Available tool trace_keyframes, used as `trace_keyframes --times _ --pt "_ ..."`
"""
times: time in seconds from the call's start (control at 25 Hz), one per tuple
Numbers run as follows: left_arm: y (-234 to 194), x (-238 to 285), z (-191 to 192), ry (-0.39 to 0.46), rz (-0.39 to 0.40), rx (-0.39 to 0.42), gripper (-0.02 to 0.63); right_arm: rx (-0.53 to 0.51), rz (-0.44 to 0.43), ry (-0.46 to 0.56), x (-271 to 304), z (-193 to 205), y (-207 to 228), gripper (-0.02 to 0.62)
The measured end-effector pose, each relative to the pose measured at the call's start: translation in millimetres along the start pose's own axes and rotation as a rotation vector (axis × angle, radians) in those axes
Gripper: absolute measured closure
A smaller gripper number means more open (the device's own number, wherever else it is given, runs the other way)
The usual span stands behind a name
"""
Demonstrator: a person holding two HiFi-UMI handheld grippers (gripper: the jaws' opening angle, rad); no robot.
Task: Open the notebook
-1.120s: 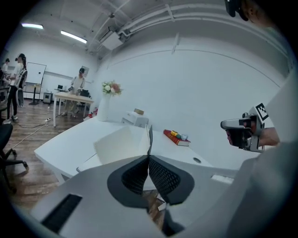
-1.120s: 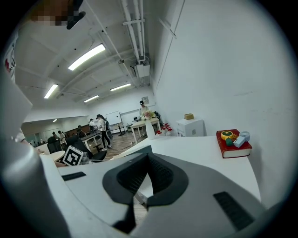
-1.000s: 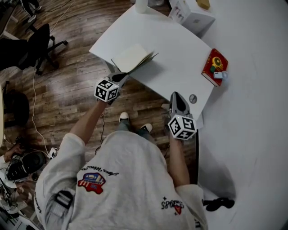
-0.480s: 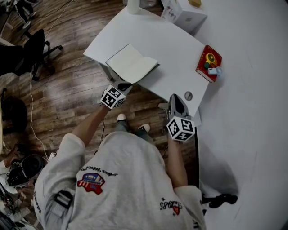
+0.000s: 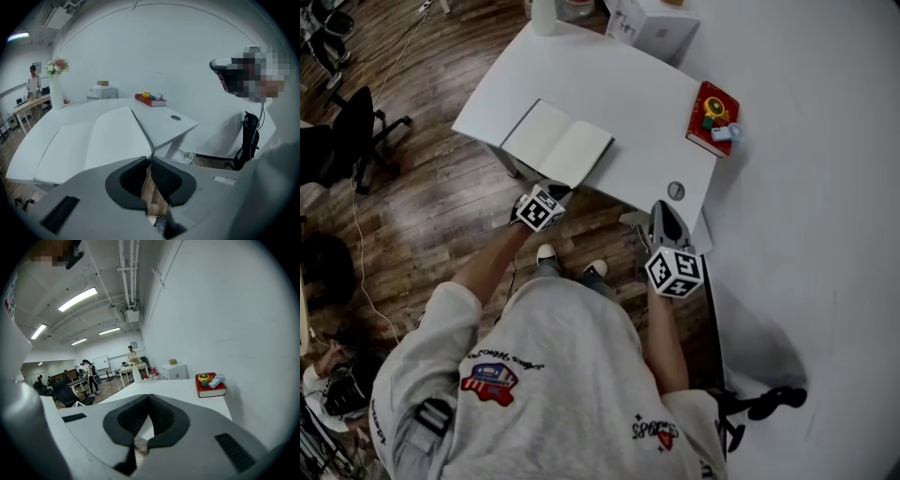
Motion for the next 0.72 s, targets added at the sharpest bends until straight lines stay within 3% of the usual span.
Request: trace_keyframes --times 0.24,0.56,0.72 --pt "4 12 2 -0.045 0.008 -0.015 0.561 0.01 0.024 0.005 -7 2 8 0.598" --pt "6 0 4 0.023 0.061 -0.035 0.537 -0.012 -0.006 0.009 4 -4 -2 0.598" --pt "-3 -22 -2 0.094 0.04 -0.067 0.537 -0.036 -0.026 0.014 15 -8 -12 0.598"
Point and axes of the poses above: the fingertips, and each gripper's own axes: x forward along the fingers, y to its right, z out of its underside, the point moved 9 cm from there along -x, backward along the fingers, and after that the axes turned 11 degrees about -y, right-handed, at the moved point
